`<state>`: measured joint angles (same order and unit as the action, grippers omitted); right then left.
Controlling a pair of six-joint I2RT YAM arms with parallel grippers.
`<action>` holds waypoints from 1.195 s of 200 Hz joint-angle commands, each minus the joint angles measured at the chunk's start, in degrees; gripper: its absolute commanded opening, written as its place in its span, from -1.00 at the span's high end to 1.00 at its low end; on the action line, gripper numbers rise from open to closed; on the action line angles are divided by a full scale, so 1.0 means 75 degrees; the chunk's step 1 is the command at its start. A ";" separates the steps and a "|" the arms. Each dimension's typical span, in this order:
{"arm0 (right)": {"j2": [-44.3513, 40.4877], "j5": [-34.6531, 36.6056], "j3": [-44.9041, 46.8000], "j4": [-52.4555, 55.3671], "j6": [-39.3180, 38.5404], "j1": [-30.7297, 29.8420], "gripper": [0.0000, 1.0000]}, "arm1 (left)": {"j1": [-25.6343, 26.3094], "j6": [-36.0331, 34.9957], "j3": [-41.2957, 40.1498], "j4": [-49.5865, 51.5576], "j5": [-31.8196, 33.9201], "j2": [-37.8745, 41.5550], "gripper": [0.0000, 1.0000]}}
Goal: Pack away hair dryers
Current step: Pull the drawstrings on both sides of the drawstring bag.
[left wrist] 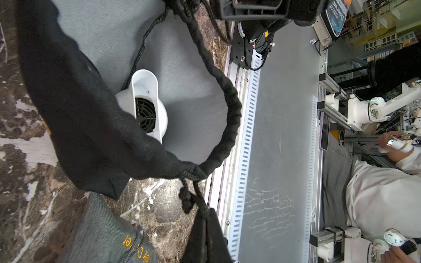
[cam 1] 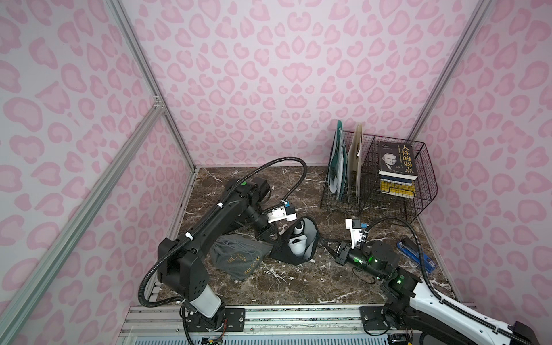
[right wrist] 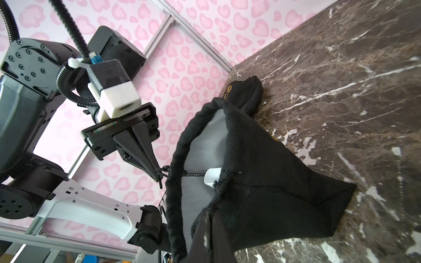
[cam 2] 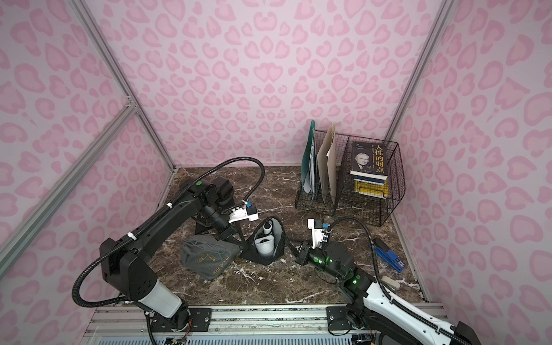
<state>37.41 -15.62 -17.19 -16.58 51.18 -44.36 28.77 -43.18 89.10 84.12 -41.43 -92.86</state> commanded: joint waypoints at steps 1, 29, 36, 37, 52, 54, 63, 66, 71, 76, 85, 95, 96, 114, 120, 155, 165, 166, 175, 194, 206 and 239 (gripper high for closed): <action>-0.0151 0.0391 -0.0159 0.0852 -0.0224 0.0049 1.00 | -0.0005 -0.0172 0.0151 0.0158 0.0094 0.0058 0.96; 0.0114 0.0683 -0.0508 0.1464 -0.0406 0.0083 1.00 | -0.0004 -0.0218 0.0451 0.0287 0.0242 0.0047 0.96; 0.0254 0.0787 -0.0673 0.1636 -0.0480 0.0081 1.00 | -0.0004 -0.0203 0.0547 0.0304 0.0342 0.0046 0.96; 0.0282 0.0807 -0.0696 0.1671 -0.0494 0.0086 1.00 | -0.0010 -0.0206 0.0562 0.0304 0.0355 0.0049 0.96; 0.0681 0.1066 -0.1184 0.2130 -0.0744 0.0080 1.00 | -0.0028 -0.0173 0.0774 0.0296 0.0584 0.0058 0.96; 0.0754 0.1113 -0.1252 0.2199 -0.0786 0.0079 1.00 | -0.0025 -0.0158 0.0799 0.0293 0.0618 0.0057 0.96; 0.1032 0.1244 -0.1588 0.2480 -0.0997 0.0085 1.00 | -0.0051 -0.0149 0.0947 0.0301 0.0736 0.0056 0.96; 0.1135 0.1286 -0.1712 0.2581 -0.1072 0.0090 1.00 | -0.0062 -0.0143 0.0988 0.0312 0.0774 0.0054 0.96; 0.1299 0.1369 -0.1892 0.2743 -0.1185 0.0080 1.00 | -0.0073 -0.0113 0.1063 0.0298 0.0866 0.0062 0.96; 0.1464 0.1454 -0.2092 0.2934 -0.1295 0.0084 1.00 | -0.0075 -0.0045 0.1144 0.0264 0.0987 0.0063 0.96; 0.1783 0.1672 -0.2424 0.3272 -0.1457 0.0079 1.00 | -0.0092 0.0023 0.1268 0.0245 0.1140 0.0051 0.96; 0.2154 0.1869 -0.2753 0.3641 -0.1692 0.0079 1.00 | -0.0110 0.0144 0.1396 0.0192 0.1320 0.0049 0.96; 0.2187 0.1882 -0.2779 0.3687 -0.1709 0.0079 1.00 | -0.0110 0.0156 0.1402 0.0189 0.1354 0.0051 0.96; 0.2816 0.2174 -0.3255 0.4270 -0.1949 0.0077 1.00 | -0.0122 0.0304 0.1517 0.0113 0.1665 0.0095 0.96; 0.2991 0.2273 -0.3376 0.4437 -0.2029 0.0061 1.00 | -0.0133 0.0361 0.1520 0.0073 0.1761 0.0117 0.96; 0.3671 0.3066 -0.4054 0.5185 -0.2328 -0.0178 1.00 | -0.0167 0.0483 0.1583 -0.0111 0.2145 0.0251 0.96; 0.3781 0.3196 -0.4192 0.5347 -0.2401 -0.0207 1.00 | -0.0180 0.0484 0.1609 -0.0140 0.2169 0.0269 0.96; 0.3797 0.3208 -0.4202 0.5372 -0.2409 -0.0205 1.00 | -0.0180 0.0478 0.1620 -0.0141 0.2171 0.0272 0.96; 0.3903 0.3364 -0.4324 0.5553 -0.2467 -0.0236 1.00 | -0.0202 0.0501 0.1674 -0.0147 0.2190 0.0269 0.96; 0.4138 0.3683 -0.4567 0.5963 -0.2601 -0.0270 1.00 | -0.0204 0.0577 0.1870 -0.0143 0.2248 0.0206 0.96; 0.4292 0.3966 -0.4711 0.6231 -0.2639 -0.0314 1.00 | -0.0221 0.0606 0.1985 -0.0141 0.2309 0.0181 0.96; 0.4616 0.4593 -0.5110 0.6917 -0.2664 -0.0377 1.00 | -0.0284 0.0648 0.2425 -0.0039 0.2572 0.0055 0.96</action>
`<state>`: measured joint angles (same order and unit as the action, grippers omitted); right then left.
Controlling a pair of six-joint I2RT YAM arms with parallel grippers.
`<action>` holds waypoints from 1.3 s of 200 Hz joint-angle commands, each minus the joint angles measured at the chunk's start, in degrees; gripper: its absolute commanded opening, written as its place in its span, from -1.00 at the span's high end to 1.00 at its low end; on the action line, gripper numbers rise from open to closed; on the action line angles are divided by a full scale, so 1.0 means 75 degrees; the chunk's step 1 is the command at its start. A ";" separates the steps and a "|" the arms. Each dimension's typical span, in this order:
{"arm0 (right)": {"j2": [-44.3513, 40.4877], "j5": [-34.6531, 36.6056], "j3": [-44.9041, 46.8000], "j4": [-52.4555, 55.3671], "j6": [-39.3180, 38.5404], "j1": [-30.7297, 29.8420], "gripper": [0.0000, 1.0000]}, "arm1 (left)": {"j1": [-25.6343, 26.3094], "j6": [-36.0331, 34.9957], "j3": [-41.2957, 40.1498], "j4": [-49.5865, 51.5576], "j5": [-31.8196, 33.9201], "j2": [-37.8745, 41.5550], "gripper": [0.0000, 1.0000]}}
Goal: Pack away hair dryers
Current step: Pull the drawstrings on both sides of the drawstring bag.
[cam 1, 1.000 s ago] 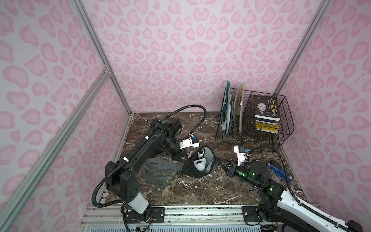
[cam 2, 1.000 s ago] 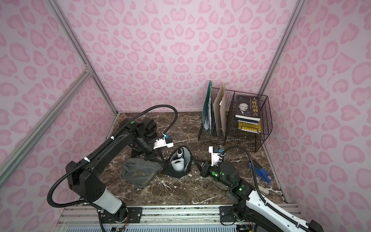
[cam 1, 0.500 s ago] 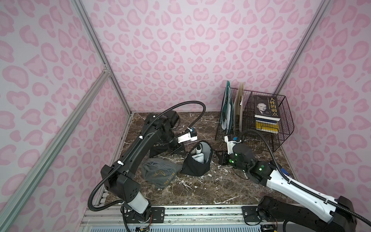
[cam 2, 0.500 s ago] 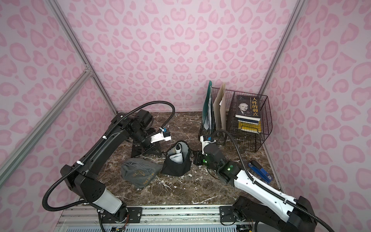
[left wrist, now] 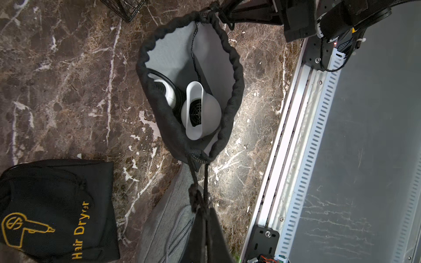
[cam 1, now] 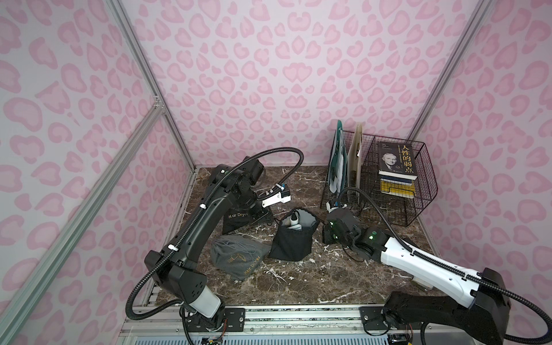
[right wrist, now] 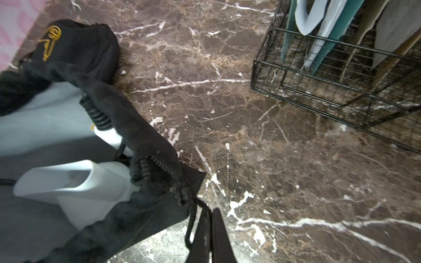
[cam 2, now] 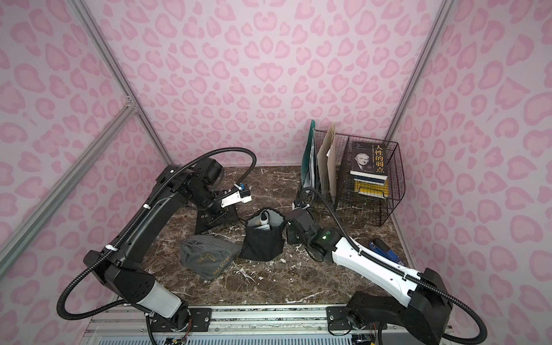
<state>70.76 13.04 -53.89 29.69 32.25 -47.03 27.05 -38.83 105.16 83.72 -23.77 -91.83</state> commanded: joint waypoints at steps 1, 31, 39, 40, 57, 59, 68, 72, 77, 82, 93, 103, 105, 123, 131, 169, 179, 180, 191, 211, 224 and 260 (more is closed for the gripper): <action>0.0178 0.0788 -0.0231 0.0761 -0.0140 -0.0022 1.00 | -0.0055 0.0074 0.0314 0.0015 0.0228 -0.0083 0.96; 0.0387 0.1427 -0.0522 0.1226 -0.0006 -0.0013 1.00 | -0.0170 0.0142 0.0903 0.0122 0.0366 -0.0223 0.96; 0.0428 0.1608 -0.0597 0.1355 0.0104 -0.0012 1.00 | -0.0195 0.0170 0.1104 0.0183 0.0353 -0.0268 0.96; 0.0430 0.1628 -0.0603 0.1376 0.0123 -0.0011 1.00 | -0.0202 0.0177 0.1135 0.0193 0.0349 -0.0276 0.96; 0.0424 0.2026 -0.0701 0.1598 0.0352 -0.0011 1.00 | -0.0230 0.0272 0.1658 0.0367 0.0255 -0.0413 0.96; 0.0410 0.2062 -0.0710 0.1620 0.0370 -0.0011 1.00 | -0.0231 0.0283 0.1714 0.0391 0.0237 -0.0427 0.96; 0.0360 0.2209 -0.0720 0.1663 0.0462 0.0006 1.00 | -0.0234 0.0325 0.1972 0.0487 0.0152 -0.0468 0.96; 0.0335 0.2268 -0.0708 0.1646 0.0496 0.0012 1.00 | -0.0242 0.0345 0.2062 0.0510 0.0116 -0.0485 0.96; 0.0281 0.2359 -0.0687 0.1624 0.0546 0.0024 1.00 | -0.0243 0.0385 0.2152 0.0520 0.0083 -0.0503 0.96; 0.0230 0.2471 -0.0652 0.1578 0.0581 0.0024 1.00 | -0.0242 0.0416 0.2241 0.0540 0.0056 -0.0509 0.96; 0.0135 0.2697 -0.0596 0.1539 0.0714 0.0035 1.00 | -0.0233 0.0460 0.2349 0.0567 -0.0016 -0.0496 0.96; 0.0082 0.2878 -0.0566 0.1549 0.0840 0.0072 1.00 | -0.0253 0.0500 0.2394 0.0557 -0.0040 -0.0482 0.96; 0.0066 0.2902 -0.0562 0.1555 0.0870 0.0071 1.00 | -0.0254 0.0510 0.2393 0.0565 -0.0047 -0.0474 0.96; 0.0057 0.3286 -0.0661 0.1713 0.1071 0.0103 1.00 | -0.0277 0.0486 0.2376 0.0548 -0.0053 -0.0373 0.96; 0.0051 0.3489 -0.0714 0.1808 0.1146 0.0104 1.00 | -0.0358 0.0386 0.2321 0.0539 -0.0171 -0.0289 0.96; -0.0163 0.4025 -0.0795 0.2065 0.1257 0.0434 1.00 | -0.0767 0.0312 0.1849 0.0106 -0.0382 0.0252 0.96; -0.0271 0.4066 -0.0766 0.2054 0.1234 0.0575 1.00 | -0.0842 0.0273 0.1829 0.0131 -0.0393 0.0307 0.96; -0.0283 0.4070 -0.0757 0.2053 0.1233 0.0586 1.00 | -0.0842 0.0270 0.1826 0.0132 -0.0393 0.0317 0.96; -0.0426 0.4142 -0.0712 0.2021 0.1201 0.0718 1.00 | -0.0919 0.0214 0.1788 0.0156 -0.0433 0.0350 0.96; -0.0629 0.4177 -0.0667 0.1959 0.1091 0.1028 1.00 | -0.1059 0.0090 0.1614 0.0165 -0.0485 0.0454 0.96; -0.0732 0.4237 -0.0655 0.1971 0.1011 0.1218 1.00 | -0.1174 -0.0027 0.1463 0.0186 -0.0511 0.0530 0.96; -0.1004 0.4268 -0.0608 0.1947 0.0699 0.1718 1.00 | -0.1677 -0.0360 0.0913 0.0135 -0.0637 0.0811 0.96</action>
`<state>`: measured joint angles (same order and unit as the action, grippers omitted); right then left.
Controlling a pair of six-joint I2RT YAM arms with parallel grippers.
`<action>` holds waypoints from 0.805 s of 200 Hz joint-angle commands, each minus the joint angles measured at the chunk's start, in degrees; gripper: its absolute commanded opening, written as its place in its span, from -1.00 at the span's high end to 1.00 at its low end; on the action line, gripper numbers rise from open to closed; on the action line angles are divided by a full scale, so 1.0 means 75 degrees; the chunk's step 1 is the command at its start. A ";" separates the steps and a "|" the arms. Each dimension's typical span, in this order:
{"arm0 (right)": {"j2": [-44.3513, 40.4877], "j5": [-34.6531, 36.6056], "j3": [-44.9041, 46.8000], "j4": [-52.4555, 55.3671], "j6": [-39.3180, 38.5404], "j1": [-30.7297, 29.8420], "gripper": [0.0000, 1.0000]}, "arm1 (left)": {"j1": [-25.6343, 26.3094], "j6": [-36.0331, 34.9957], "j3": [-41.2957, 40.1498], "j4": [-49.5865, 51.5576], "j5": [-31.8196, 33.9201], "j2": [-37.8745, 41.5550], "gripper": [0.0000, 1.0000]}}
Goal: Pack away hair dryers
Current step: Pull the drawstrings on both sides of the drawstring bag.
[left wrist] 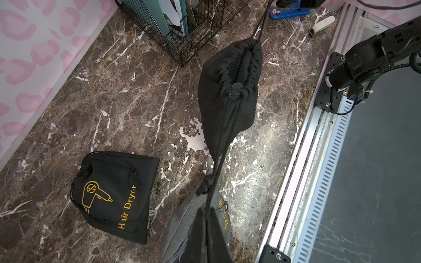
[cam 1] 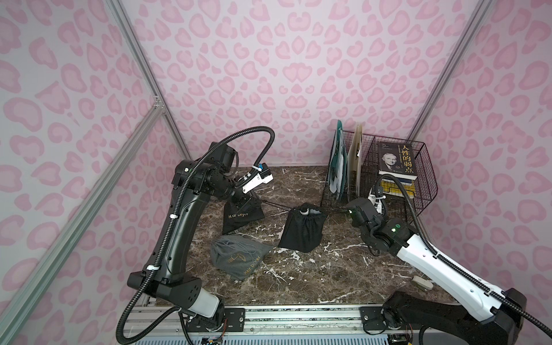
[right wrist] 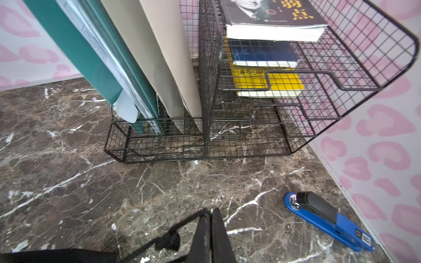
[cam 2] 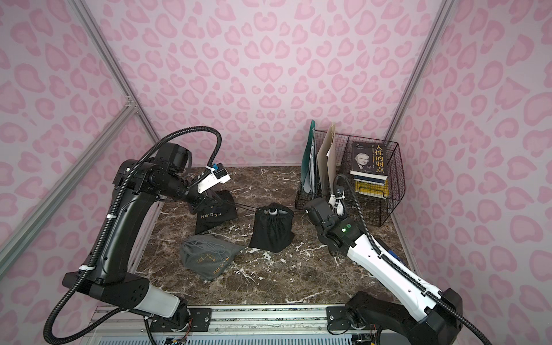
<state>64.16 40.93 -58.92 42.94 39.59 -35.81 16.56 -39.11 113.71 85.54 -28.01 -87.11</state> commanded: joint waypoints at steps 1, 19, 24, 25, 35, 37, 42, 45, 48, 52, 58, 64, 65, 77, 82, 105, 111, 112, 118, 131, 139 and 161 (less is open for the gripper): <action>-0.0132 0.0546 0.0062 0.0175 -0.0290 0.0238 1.00 | -0.0288 -0.0331 -0.0235 -0.0108 -0.0073 0.0185 0.96; -0.0214 0.0581 0.0084 0.0198 -0.0388 0.0442 1.00 | -0.0577 -0.0517 -0.0489 -0.0073 -0.0230 0.0296 0.96; -0.0243 0.0605 0.0097 0.0210 -0.0408 0.0487 1.00 | -0.0656 -0.0574 -0.0557 -0.0056 -0.0258 0.0317 0.96; -0.0250 0.0609 0.0091 0.0213 -0.0412 0.0498 1.00 | -0.0670 -0.0586 -0.0570 -0.0053 -0.0260 0.0323 0.96; -0.0308 0.0657 0.0117 0.0245 -0.0438 0.0576 1.00 | -0.0827 -0.0690 -0.0690 -0.0050 -0.0343 0.0373 0.96; -0.0323 0.0668 0.0120 0.0244 -0.0439 0.0593 1.00 | -0.0866 -0.0720 -0.0712 -0.0041 -0.0355 0.0384 0.96; -0.0371 0.0672 0.0141 0.0240 -0.0457 0.0640 1.00 | -0.0946 -0.0773 -0.0799 -0.0052 -0.0387 0.0410 0.96; -0.0391 0.0672 0.0154 0.0240 -0.0480 0.0666 1.00 | -0.0986 -0.0800 -0.0837 -0.0059 -0.0387 0.0420 0.96; -0.0417 0.0673 0.0160 0.0240 -0.0488 0.0683 1.00 | -0.1024 -0.0816 -0.0879 -0.0071 -0.0390 0.0433 0.96; -0.0449 0.0675 0.0181 0.0229 -0.0497 0.0719 1.00 | -0.1097 -0.0831 -0.0935 -0.0093 -0.0399 0.0445 0.96; -0.0505 0.0663 0.0203 0.0208 -0.0526 0.0780 1.00 | -0.1204 -0.0874 -0.1006 -0.0097 -0.0457 0.0458 0.96; -0.0546 0.0638 0.0244 0.0185 -0.0572 0.0840 1.00 | -0.1293 -0.0910 -0.1059 -0.0091 -0.0503 0.0461 0.96; -0.0554 0.0638 0.0241 0.0183 -0.0576 0.0844 1.00 | -0.1311 -0.0918 -0.1061 -0.0088 -0.0517 0.0460 0.96; -0.0605 0.0648 0.0285 0.0198 -0.0635 0.0957 1.00 | -0.1476 -0.0991 -0.1127 -0.0044 -0.0575 0.0435 0.96; -0.0614 0.0650 0.0295 0.0213 -0.0659 0.0996 1.00 | -0.1554 -0.1033 -0.1163 -0.0005 -0.0626 0.0425 0.96; -0.0690 0.0738 0.0344 0.0263 -0.0765 0.1122 1.00 | -0.1831 -0.1163 -0.1273 0.0045 -0.0724 0.0423 0.96; -0.0713 0.0742 0.0357 0.0263 -0.0789 0.1157 1.00 | -0.1892 -0.1188 -0.1281 0.0044 -0.0756 0.0423 0.96; -0.0714 0.0742 0.0362 0.0257 -0.0796 0.1173 1.00 | -0.1903 -0.1186 -0.1284 0.0044 -0.0761 0.0423 0.96; -0.0735 0.0748 0.0381 0.0246 -0.0841 0.1210 1.00 | -0.1963 -0.1204 -0.1283 0.0044 -0.0771 0.0423 0.96; -0.0770 0.0755 0.0424 0.0231 -0.0905 0.1345 1.00 | -0.2091 -0.1231 -0.1269 0.0033 -0.0810 0.0412 0.96; -0.0800 0.0732 0.0465 0.0197 -0.0975 0.1427 1.00 | -0.2164 -0.1251 -0.1266 0.0022 -0.0816 0.0407 0.96; -0.0922 0.0684 0.0559 0.0114 -0.1068 0.1618 1.00 | -0.2336 -0.1290 -0.1274 0.0013 -0.0850 0.0355 0.96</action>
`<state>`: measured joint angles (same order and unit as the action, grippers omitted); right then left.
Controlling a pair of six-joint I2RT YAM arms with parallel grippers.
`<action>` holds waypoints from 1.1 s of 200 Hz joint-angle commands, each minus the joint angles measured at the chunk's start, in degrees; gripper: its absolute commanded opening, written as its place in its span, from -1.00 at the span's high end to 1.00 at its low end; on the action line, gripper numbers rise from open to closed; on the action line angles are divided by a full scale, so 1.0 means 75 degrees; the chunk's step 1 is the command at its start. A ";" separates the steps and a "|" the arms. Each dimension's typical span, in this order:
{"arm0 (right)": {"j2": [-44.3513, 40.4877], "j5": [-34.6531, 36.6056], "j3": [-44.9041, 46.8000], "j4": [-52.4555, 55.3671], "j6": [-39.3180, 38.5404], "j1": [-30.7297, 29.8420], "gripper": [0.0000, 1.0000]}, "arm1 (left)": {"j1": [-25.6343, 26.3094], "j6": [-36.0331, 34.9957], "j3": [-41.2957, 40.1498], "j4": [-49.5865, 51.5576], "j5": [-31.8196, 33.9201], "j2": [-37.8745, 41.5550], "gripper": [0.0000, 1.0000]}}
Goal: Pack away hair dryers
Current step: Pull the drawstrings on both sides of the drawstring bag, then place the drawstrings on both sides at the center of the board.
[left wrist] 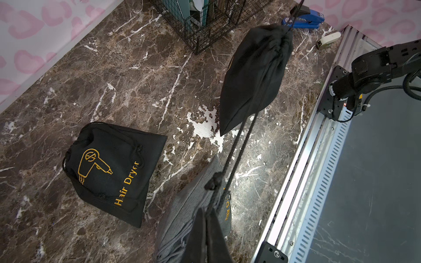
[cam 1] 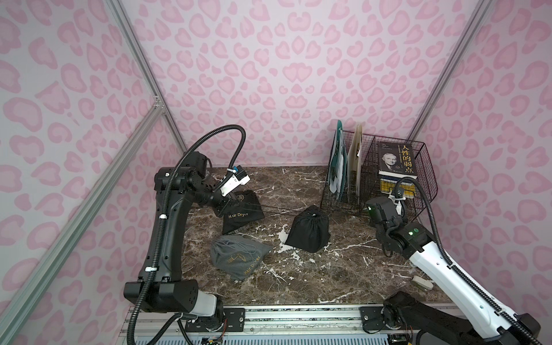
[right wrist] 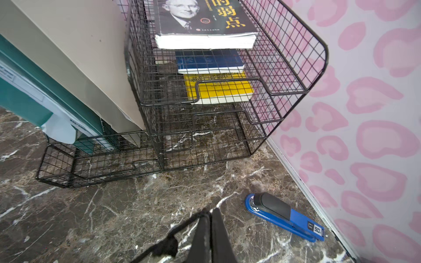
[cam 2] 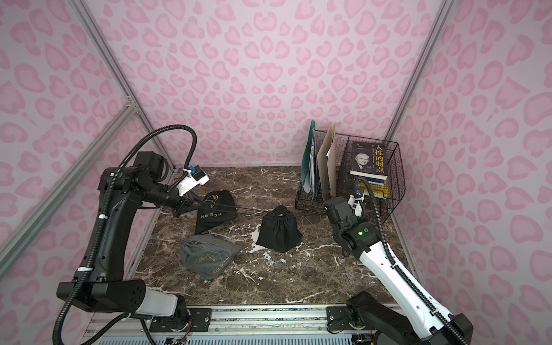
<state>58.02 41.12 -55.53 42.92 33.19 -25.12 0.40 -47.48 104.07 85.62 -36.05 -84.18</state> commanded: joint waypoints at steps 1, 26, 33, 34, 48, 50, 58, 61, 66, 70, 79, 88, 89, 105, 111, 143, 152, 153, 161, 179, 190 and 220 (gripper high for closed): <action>-0.0111 0.0658 0.0111 0.0115 -0.0222 0.0207 1.00 | -0.0188 -0.0179 0.0011 0.0011 0.0218 -0.0037 0.96; -0.0252 0.0589 0.0192 0.0063 -0.0363 0.0441 1.00 | -0.0348 -0.0229 -0.0050 0.0001 0.0187 -0.0084 0.96; -0.0287 0.0570 0.0206 0.0067 -0.0391 0.0511 1.00 | -0.0391 -0.0242 -0.0086 0.0000 0.0178 -0.0102 0.96; -0.0291 0.0567 0.0207 0.0067 -0.0404 0.0518 1.00 | -0.0393 -0.0237 -0.0090 -0.0001 0.0178 -0.0105 0.96; -0.0369 0.0525 0.0263 0.0044 -0.0471 0.0623 1.00 | -0.0486 -0.0257 -0.0199 -0.0046 0.0178 -0.0119 0.96; -0.0381 0.0510 0.0266 0.0035 -0.0487 0.0638 1.00 | -0.0502 -0.0255 -0.0215 -0.0063 0.0175 -0.0119 0.96; -0.0427 0.0452 0.0298 0.0010 -0.0512 0.0676 1.00 | -0.0564 -0.0234 -0.0328 -0.0159 0.0160 -0.0104 0.96; -0.0440 0.0438 0.0310 0.0009 -0.0522 0.0687 1.00 | -0.0604 -0.0214 -0.0366 -0.0189 0.0138 -0.0096 0.96; -0.0455 0.0425 0.0313 -0.0002 -0.0532 0.0704 1.00 | -0.0653 -0.0194 -0.0436 -0.0239 0.0095 -0.0095 0.96; -0.0458 0.0413 0.0329 -0.0003 -0.0540 0.0707 1.00 | -0.0679 -0.0193 -0.0479 -0.0248 0.0066 -0.0089 0.96; -0.0470 0.0424 0.0330 0.0008 -0.0546 0.0713 1.00 | -0.0710 -0.0207 -0.0537 -0.0237 0.0061 -0.0103 0.96; -0.0470 0.0395 0.0330 -0.0002 -0.0555 0.0725 1.00 | -0.0737 -0.0208 -0.0565 -0.0225 0.0073 -0.0107 0.96; -0.0464 0.0391 0.0334 -0.0003 -0.0557 0.0731 1.00 | -0.0735 -0.0214 -0.0570 -0.0225 0.0073 -0.0108 0.96; -0.0448 0.0229 0.0318 -0.0101 -0.0627 0.0727 1.00 | -0.0748 -0.0194 -0.0576 -0.0193 0.0012 -0.0087 0.96; -0.0434 0.0138 0.0318 -0.0156 -0.0679 0.0730 1.00 | -0.0751 -0.0187 -0.0559 -0.0168 -0.0059 -0.0076 0.96; -0.0447 -0.0413 0.0278 -0.0524 -0.0892 0.0706 1.00 | -0.0722 -0.0011 -0.0372 -0.0167 -0.0439 -0.0067 0.96; -0.0441 -0.0510 0.0238 -0.0591 -0.0904 0.0639 1.00 | -0.0699 0.0065 -0.0296 -0.0161 -0.0505 -0.0101 0.96; -0.0438 -0.0512 0.0229 -0.0596 -0.0901 0.0635 1.00 | -0.0693 0.0075 -0.0283 -0.0164 -0.0515 -0.0104 0.96; -0.0386 -0.0543 0.0163 -0.0610 -0.0877 0.0552 1.00 | -0.0661 0.0142 -0.0225 -0.0175 -0.0558 -0.0135 0.96; -0.0245 -0.0525 0.0019 -0.0670 -0.0855 0.0193 1.00 | -0.0545 0.0409 -0.0191 -0.0342 -0.0576 -0.0187 0.96; -0.0087 -0.0544 -0.0096 -0.0698 -0.0860 -0.0091 1.00 | -0.0458 0.0586 -0.0158 -0.0430 -0.0548 -0.0207 0.96; 0.0574 -0.0313 -0.0779 -0.0562 -0.0601 -0.1356 1.00 | -0.0261 0.1093 -0.0133 -0.0868 -0.0459 -0.0123 0.96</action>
<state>59.57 35.11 -58.33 38.98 27.44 -29.67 -2.39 -43.11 102.61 83.02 -40.29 -85.60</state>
